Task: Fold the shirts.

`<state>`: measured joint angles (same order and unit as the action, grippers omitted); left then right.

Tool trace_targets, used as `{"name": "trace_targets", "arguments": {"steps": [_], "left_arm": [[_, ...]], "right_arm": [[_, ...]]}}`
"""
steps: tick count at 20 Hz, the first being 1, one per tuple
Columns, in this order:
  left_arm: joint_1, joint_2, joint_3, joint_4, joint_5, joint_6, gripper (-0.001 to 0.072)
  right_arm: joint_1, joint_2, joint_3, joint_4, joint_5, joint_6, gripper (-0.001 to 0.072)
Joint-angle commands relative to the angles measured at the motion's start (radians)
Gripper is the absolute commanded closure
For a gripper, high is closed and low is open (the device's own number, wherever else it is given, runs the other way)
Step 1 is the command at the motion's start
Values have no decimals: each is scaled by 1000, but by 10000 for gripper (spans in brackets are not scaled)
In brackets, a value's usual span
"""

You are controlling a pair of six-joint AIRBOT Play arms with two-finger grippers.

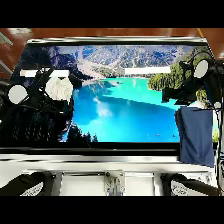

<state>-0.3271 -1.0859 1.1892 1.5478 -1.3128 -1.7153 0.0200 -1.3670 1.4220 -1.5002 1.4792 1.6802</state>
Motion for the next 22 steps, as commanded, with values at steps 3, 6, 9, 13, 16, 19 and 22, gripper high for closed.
{"name": "trace_targets", "arguments": {"steps": [3, 6, 9, 13, 16, 19, 22], "left_arm": [[0, 1, 0, 0, 0, 0, 3], [0, 1, 0, 0, 0, 0, 3], [0, 1, 0, 0, 0, 0, 3], [1, 1, 0, 2, 0, 11, 3], [4, 1, 0, 8, 45, 193, 3], [3, 1, 0, 6, 101, 211, 3], [2, 0, -1, -77, 147, 49, 3]], "right_arm": [[0, 0, 1, 0, 0, 0, 42], [0, 0, 1, 0, 0, 0, 42], [1, 0, 1, 0, 0, 0, 42], [0, 0, 1, 0, 0, 0, 42], [0, 0, 1, 0, -24, 2, 42], [0, 0, 1, 1, -66, 1, 42], [0, 0, 1, 0, -69, 1, 42]]}}
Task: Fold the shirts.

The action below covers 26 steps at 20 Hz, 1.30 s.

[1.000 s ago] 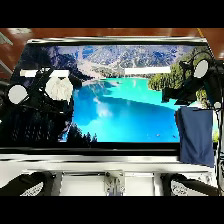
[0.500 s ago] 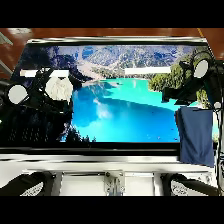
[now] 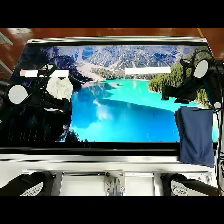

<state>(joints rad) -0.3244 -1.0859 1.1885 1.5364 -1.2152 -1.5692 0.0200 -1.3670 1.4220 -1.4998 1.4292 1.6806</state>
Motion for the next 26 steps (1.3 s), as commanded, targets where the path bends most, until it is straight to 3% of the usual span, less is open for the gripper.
{"name": "trace_targets", "arguments": {"steps": [1, 7, 11, 18, 22, 26], "left_arm": [[0, -5, 0, -94, 61, -135, 3], [0, -50, 0, -146, 35, -153, 4], [29, -108, 5, -43, 189, -132, 10], [382, -605, 465, -7, 74, -135, 2], [426, -844, 646, -29, 31, -135, 1], [423, -941, 667, -74, 32, -101, 4]], "right_arm": [[0, -1, 1, -1, -41, 0, 42], [0, -1, 1, -3, -104, -26, 42], [1, -1, 1, -32, -151, -45, 42], [1, -1, 1, -29, -159, -86, 42], [1, -1, 1, -15, -158, -85, 42], [1, -1, 1, -14, -158, -85, 42]]}}
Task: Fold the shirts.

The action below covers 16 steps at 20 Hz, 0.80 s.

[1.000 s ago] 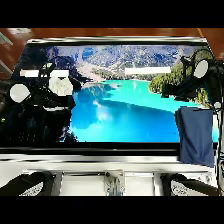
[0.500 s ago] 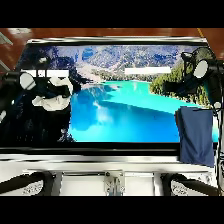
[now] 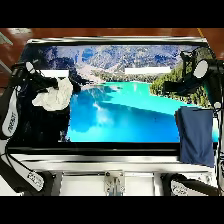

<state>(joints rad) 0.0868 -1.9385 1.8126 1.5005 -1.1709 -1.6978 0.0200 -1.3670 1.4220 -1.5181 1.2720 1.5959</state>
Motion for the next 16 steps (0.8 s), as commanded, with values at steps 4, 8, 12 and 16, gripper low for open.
{"name": "trace_targets", "arguments": {"steps": [4, 8, 12, 16], "left_arm": [[13, -98, 59, -132, -74, 39, 663], [-18, 34, 218, -140, -219, 132, 663], [-148, 394, 254, -140, -230, 153, 663], [-396, 688, 197, -140, -211, 60, 663]], "right_arm": [[1, 0, 1, 84, 9, -1, 42], [1, 0, 1, 147, 57, -31, 42], [1, 8, 26, 155, 147, -98, 43], [0, 127, 64, 148, 194, -151, 43]]}}
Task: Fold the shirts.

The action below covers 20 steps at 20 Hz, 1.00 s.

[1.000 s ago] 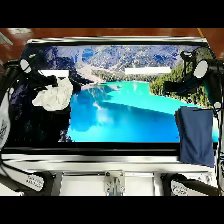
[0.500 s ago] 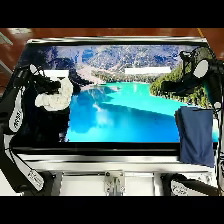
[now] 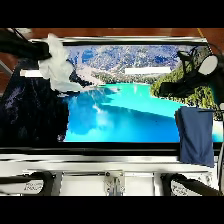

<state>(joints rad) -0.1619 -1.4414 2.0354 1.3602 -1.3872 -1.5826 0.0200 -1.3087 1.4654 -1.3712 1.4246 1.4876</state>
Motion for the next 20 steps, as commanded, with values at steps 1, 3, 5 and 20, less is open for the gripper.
{"name": "trace_targets", "arguments": {"steps": [1, 3, 5, 20], "left_arm": [[-224, 232, -59, 1, 18, -90, 664], [-373, 260, -130, 15, 39, -142, 663], [-505, 241, -232, 62, 53, -175, 663], [-289, 91, -573, 1, 113, -266, 54]], "right_arm": [[0, 112, 20, -9, 37, -51, 42], [0, 202, 20, -37, 37, -53, 43], [0, 266, 20, -53, 42, -53, 43], [-6, 186, -287, 108, -66, -93, 42]]}}
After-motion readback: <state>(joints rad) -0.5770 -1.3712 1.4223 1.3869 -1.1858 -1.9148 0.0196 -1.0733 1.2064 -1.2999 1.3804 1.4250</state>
